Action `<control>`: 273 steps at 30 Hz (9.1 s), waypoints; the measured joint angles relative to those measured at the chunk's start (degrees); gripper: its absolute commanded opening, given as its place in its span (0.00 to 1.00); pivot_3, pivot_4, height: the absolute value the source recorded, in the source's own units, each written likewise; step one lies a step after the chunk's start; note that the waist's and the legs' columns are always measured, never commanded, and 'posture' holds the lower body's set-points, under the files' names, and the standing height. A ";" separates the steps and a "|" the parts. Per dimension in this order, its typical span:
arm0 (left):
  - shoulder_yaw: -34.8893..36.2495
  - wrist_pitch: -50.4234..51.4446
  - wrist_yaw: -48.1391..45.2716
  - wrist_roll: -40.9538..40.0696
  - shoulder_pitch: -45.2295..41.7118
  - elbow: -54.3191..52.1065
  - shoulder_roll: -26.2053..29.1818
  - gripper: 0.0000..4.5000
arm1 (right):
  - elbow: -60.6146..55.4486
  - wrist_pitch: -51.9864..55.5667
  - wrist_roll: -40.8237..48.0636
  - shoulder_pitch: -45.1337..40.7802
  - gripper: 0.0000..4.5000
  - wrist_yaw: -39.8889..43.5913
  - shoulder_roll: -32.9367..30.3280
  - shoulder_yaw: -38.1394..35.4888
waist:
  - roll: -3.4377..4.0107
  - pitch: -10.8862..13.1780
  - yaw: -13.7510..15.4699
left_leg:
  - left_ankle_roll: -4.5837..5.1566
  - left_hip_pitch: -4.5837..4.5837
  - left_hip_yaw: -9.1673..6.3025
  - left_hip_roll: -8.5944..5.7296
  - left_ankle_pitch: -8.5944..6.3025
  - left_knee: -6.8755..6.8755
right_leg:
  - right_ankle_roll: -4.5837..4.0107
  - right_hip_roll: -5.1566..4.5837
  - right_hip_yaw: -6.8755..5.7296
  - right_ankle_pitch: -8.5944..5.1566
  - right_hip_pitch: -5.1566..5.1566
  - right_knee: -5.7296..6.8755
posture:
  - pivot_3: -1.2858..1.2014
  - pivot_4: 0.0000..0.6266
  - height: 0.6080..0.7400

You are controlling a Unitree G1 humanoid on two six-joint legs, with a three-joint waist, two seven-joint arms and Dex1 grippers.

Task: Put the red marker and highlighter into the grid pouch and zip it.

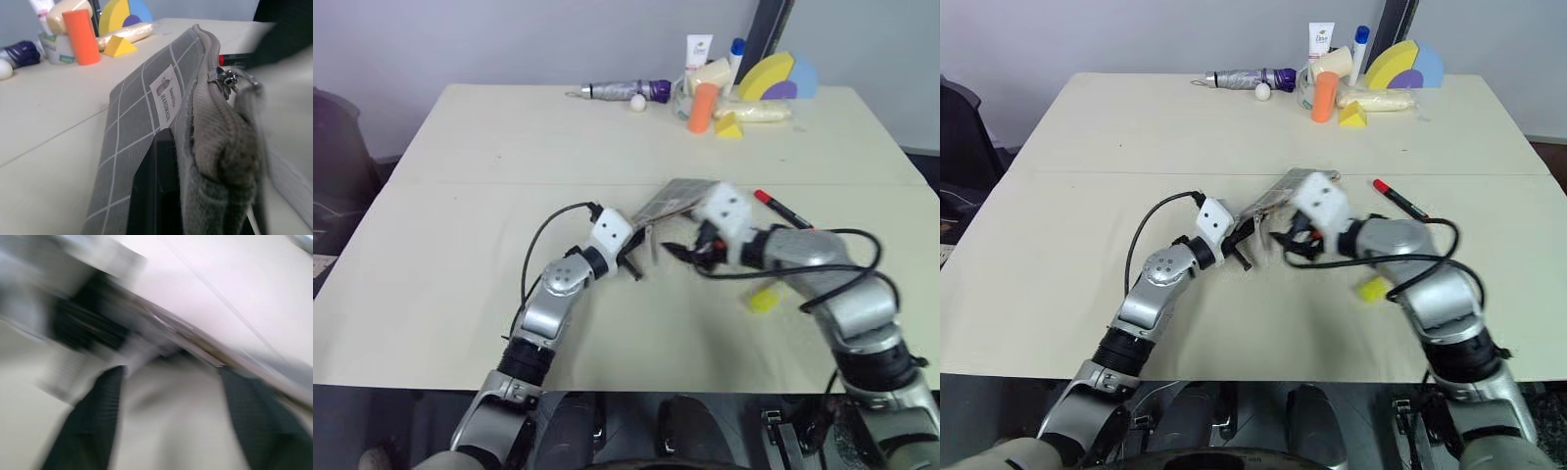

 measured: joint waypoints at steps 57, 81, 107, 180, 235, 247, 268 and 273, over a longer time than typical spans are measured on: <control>1.11 1.93 -3.14 -1.47 1.59 -3.12 2.12 0.00 | 9.05 -14.34 1.27 6.21 0.09 7.23 -11.64 -6.44 | 0.03 0.02 0.23 | 0.03 0.06 -0.02 0.02 0.00 0.06 | 0.02 0.03 -0.01 0.00 0.12 -0.04 | 0.52 0.24 1.00; -4.28 -5.57 -15.91 0.39 1.93 -3.17 10.56 0.00 | 3.90 -30.39 -11.80 2.44 0.09 19.81 -19.49 8.80 | 0.03 0.02 0.14 | 0.02 0.05 -0.04 0.03 -0.01 0.04 | 0.00 0.01 -0.01 -0.01 0.10 -0.08 | 0.52 0.24 1.00; 0.32 1.09 -7.93 -3.86 -0.17 -1.09 0.84 0.00 | 1.07 5.78 -1.79 18.92 1.00 9.37 -12.06 -22.76 | 0.04 0.01 0.28 | 0.03 0.09 -0.12 0.02 -0.02 0.07 | 0.02 -0.03 -0.14 0.00 0.28 -0.12 | 0.52 0.24 1.00; -2.15 -1.55 -16.95 -2.75 -0.39 -0.78 3.32 0.00 | 3.98 -41.93 -26.77 -0.03 0.05 11.14 -19.63 12.56 | 0.05 0.01 0.18 | 0.04 0.07 -0.13 -0.01 -0.02 0.11 | 0.03 0.04 -0.16 -0.01 0.25 -0.15 | 0.52 0.24 1.00; 4.19 10.86 -4.00 -10.04 -7.41 3.52 -8.06 0.00 | -5.14 12.78 11.81 1.38 0.01 -12.38 20.37 -6.88 | 0.03 0.01 0.15 | 0.03 0.06 -0.29 -0.05 -0.01 0.12 | 0.03 0.05 -0.31 0.00 0.30 -0.10 | 0.52 0.24 1.00; 3.44 6.62 -5.28 -7.56 -6.95 3.56 -3.13 0.00 | 1.48 5.92 8.54 -5.79 0.01 -13.36 4.37 -13.52 | 0.03 0.02 0.18 | 0.03 0.07 -0.27 -0.06 -0.01 0.03 | 0.02 0.06 -0.31 -0.01 0.29 -0.13 | 0.52 0.24 1.00; 5.00 11.16 -13.33 -10.90 3.00 -5.82 9.69 0.99 | 3.30 -3.78 4.00 8.16 0.89 -0.37 -10.80 -9.14 | 0.03 0.02 0.09 | 0.04 0.08 -0.24 0.02 -0.02 0.03 | 0.01 0.01 -0.26 -0.01 0.32 -0.20 | 0.52 0.24 1.00; 10.53 16.09 -13.45 -13.79 9.78 -10.79 15.84 0.99 | 4.09 -7.37 6.26 11.24 0.89 1.93 -10.73 -14.68 | 0.05 0.02 -0.09 | 0.03 0.09 -0.27 0.04 -0.02 0.00 | 0.01 -0.01 -0.26 -0.01 0.32 -0.25 | 0.52 0.24 1.00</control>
